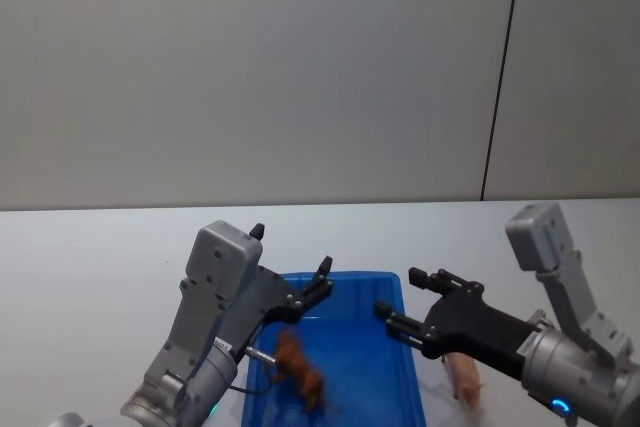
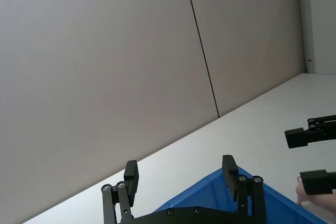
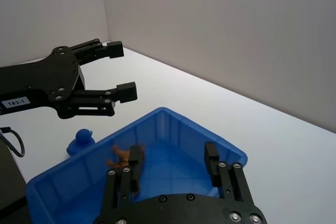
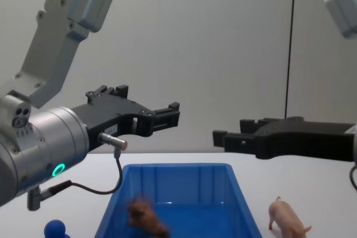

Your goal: Pick up the two dolls from the table and place them into the box.

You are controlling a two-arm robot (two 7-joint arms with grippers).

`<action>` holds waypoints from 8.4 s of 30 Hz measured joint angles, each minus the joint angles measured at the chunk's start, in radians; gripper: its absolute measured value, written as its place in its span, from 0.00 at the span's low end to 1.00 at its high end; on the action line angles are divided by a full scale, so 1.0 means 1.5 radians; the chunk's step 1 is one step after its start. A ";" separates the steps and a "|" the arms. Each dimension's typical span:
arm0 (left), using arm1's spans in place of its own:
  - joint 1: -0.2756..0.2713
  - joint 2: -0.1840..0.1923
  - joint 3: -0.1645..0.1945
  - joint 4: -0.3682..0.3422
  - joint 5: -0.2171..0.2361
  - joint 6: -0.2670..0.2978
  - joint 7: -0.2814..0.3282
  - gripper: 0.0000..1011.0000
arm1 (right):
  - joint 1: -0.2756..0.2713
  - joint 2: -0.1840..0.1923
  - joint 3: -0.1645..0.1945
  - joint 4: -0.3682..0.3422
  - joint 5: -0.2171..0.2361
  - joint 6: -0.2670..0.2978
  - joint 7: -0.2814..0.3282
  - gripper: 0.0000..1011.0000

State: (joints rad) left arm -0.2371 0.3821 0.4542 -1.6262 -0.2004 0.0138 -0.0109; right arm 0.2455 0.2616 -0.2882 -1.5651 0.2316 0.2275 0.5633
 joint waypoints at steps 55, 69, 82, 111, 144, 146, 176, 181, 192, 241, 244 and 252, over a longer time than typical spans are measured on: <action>0.000 0.000 0.000 0.000 0.000 0.000 0.000 0.99 | -0.074 0.050 0.016 0.039 0.025 0.049 -0.137 0.99; 0.000 0.000 0.000 0.000 0.000 0.000 0.000 0.99 | -0.051 0.029 0.005 0.087 0.021 0.053 -0.148 0.79; 0.000 0.000 0.000 0.000 0.000 0.000 0.000 0.99 | -0.046 0.023 0.003 0.098 0.026 0.054 -0.148 0.37; 0.000 0.000 0.000 0.000 0.000 0.000 0.000 0.99 | -0.042 0.033 0.008 -0.011 0.020 -0.019 -0.117 0.37; 0.000 0.000 0.000 0.000 0.000 0.000 0.000 0.99 | 0.026 -0.004 -0.016 0.024 0.012 0.028 -0.047 0.99; 0.000 0.000 0.000 0.000 0.000 0.000 0.000 0.99 | 0.021 0.002 -0.013 0.021 0.013 0.024 -0.048 0.99; 0.015 0.015 -0.006 -0.017 0.004 0.016 0.006 0.99 | -0.066 0.091 0.029 -0.039 0.049 -0.025 -0.077 0.99; 0.031 0.032 -0.011 -0.035 0.003 0.032 0.017 0.99 | -0.069 0.094 0.030 -0.041 0.051 -0.026 -0.078 0.99; 0.082 0.082 -0.028 -0.069 -0.021 0.076 0.051 0.99 | -0.074 0.099 0.033 -0.044 0.053 -0.029 -0.079 0.99; 0.156 0.126 -0.063 0.022 -0.113 0.054 0.018 0.99 | -0.077 0.101 0.034 -0.045 0.054 -0.030 -0.080 0.99; 0.153 0.122 -0.064 0.030 -0.113 0.049 0.008 0.99 | -0.077 0.101 0.034 -0.045 0.054 -0.030 -0.080 0.99; 0.139 0.109 -0.064 0.054 -0.109 0.041 -0.016 0.99 | -0.077 0.101 0.034 -0.045 0.054 -0.030 -0.080 0.99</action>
State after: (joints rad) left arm -0.0288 0.5457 0.3583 -1.5447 -0.3641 0.0755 -0.0347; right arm 0.1306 0.4136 -0.2377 -1.6325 0.3121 0.1828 0.4429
